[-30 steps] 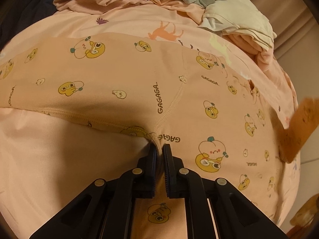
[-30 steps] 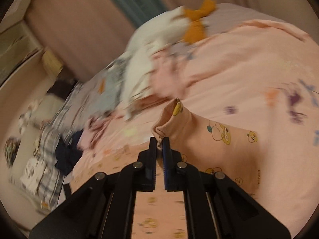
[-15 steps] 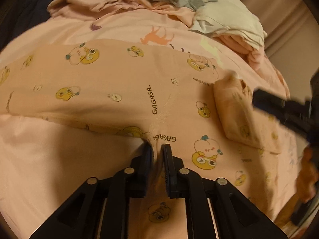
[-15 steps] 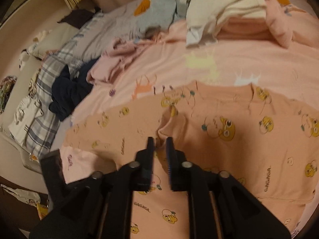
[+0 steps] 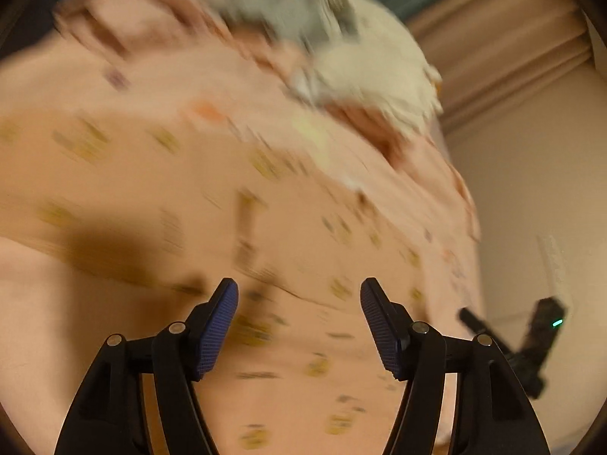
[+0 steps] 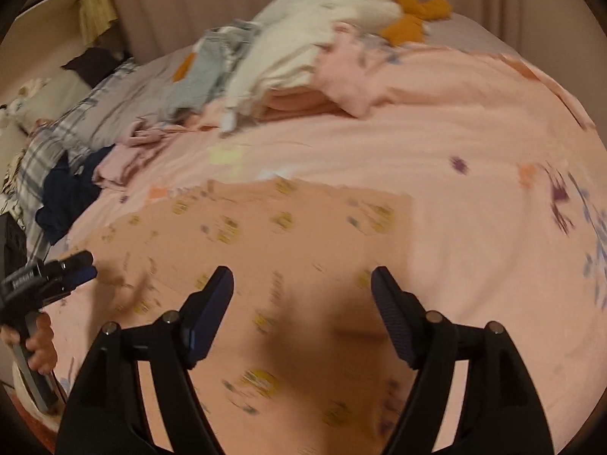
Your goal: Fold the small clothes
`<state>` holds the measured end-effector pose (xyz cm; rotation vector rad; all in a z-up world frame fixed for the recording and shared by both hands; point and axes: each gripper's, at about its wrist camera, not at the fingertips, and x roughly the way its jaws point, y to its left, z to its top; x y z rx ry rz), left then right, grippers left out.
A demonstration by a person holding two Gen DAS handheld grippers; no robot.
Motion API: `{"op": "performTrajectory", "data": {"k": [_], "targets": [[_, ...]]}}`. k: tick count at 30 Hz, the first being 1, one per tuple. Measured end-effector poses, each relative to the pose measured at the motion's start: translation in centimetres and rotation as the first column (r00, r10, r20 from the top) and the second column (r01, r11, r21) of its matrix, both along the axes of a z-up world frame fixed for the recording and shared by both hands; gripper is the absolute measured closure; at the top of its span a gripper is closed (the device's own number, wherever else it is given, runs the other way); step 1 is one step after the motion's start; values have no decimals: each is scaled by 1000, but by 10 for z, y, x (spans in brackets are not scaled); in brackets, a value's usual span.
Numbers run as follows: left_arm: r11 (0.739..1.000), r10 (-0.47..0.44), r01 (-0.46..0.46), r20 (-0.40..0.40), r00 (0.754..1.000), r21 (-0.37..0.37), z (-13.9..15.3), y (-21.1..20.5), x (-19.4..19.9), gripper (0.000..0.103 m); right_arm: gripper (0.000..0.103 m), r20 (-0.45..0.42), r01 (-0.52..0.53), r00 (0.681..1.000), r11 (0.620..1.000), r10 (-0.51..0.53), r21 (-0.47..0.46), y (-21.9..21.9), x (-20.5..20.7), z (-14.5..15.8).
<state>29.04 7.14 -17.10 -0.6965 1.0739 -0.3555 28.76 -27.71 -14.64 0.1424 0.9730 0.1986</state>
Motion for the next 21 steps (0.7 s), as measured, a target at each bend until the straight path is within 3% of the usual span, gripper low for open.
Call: {"op": "performTrajectory", "data": {"k": [2,6,9,11,13,16,18,20,21], "targets": [[1000,-1,1,-64,998,-11,-18,-15,11,38,28,-27,51,998,999,-50,7,-22,-11,-13],[999,8,-12,-103,995,-40,-44,-33,22,42,28,-63,105,992,993,-109,-61,-47,-21,-39],[991,100,-108,-89,991,-79,-50,-28,24,45,28,-63,120,990,988,-126,-97,-55,-20,-50],[987,141,-148,-95,985,-67,-50,-26,26,54,29,-65,116,990,988,-123,-100,-56,-17,-55],[985,171,-173,-83,982,-20,-48,-27,31,73,29,-77,92,992,993,-98,-80,-52,-12,-62],[969,234,-229,-53,971,90,-49,-29,36,95,32,-56,64,996,995,-69,-73,-43,-7,-66],[955,270,-269,6,963,126,-46,-29,36,96,40,-41,64,997,992,-69,-108,-36,-4,-69],[945,279,-282,40,959,168,-43,-27,35,96,65,-38,58,997,990,-63,-129,-32,-1,-72],[943,277,-280,45,960,177,-43,-26,36,96,72,-32,61,997,990,-65,-126,-32,1,-73]]}}
